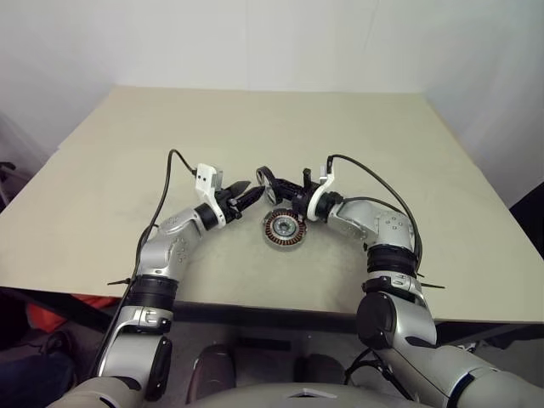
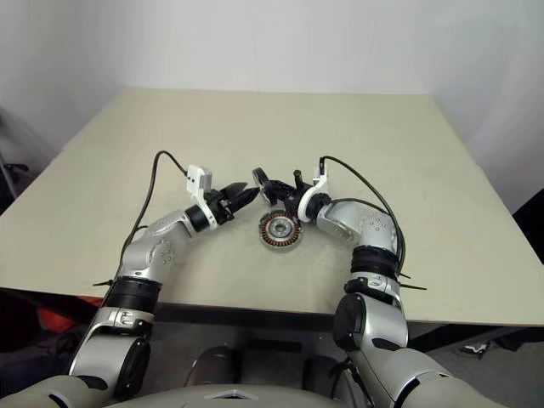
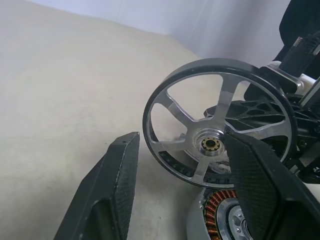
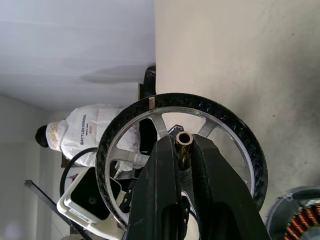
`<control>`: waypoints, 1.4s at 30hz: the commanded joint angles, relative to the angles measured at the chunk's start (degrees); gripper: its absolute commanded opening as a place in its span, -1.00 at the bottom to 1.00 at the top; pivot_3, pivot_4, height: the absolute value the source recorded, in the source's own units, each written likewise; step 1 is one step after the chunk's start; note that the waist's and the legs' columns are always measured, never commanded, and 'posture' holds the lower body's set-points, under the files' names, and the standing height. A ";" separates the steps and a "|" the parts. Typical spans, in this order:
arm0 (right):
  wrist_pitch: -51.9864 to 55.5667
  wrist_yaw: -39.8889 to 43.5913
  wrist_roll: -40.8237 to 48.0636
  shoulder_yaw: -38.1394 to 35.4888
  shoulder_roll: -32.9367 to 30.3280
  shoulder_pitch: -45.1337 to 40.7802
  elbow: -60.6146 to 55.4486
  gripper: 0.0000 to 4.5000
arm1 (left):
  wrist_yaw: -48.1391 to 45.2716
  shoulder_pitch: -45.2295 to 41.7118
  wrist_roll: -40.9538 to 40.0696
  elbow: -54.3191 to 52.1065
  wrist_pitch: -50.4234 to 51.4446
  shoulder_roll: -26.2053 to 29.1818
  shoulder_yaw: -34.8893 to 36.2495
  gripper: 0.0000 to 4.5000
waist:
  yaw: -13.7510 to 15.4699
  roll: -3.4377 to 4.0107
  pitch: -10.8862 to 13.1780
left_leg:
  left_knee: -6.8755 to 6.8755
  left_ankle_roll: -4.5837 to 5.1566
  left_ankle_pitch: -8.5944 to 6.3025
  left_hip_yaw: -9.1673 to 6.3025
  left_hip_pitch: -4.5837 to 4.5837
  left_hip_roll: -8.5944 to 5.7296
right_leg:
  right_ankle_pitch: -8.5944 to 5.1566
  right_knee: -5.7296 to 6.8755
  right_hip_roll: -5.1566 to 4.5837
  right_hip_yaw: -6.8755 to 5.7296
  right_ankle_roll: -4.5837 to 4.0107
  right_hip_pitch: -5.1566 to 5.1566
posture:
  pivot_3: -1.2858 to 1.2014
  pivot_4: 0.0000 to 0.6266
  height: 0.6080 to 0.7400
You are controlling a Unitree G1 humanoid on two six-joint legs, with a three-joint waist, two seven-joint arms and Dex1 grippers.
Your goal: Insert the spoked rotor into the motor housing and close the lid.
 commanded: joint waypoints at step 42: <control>-1.27 3.20 -2.15 2.07 1.50 -0.80 -2.71 -1.00 | -0.79 -0.48 -0.37 0.14 -0.12 -0.66 2.64 0.09 | 0.09 0.00 0.00 | 0.06 0.05 0.03 -0.03 0.02 0.00 | -0.03 0.12 -0.02 -0.03 -0.05 0.01 | 0.03 -1.00 1.00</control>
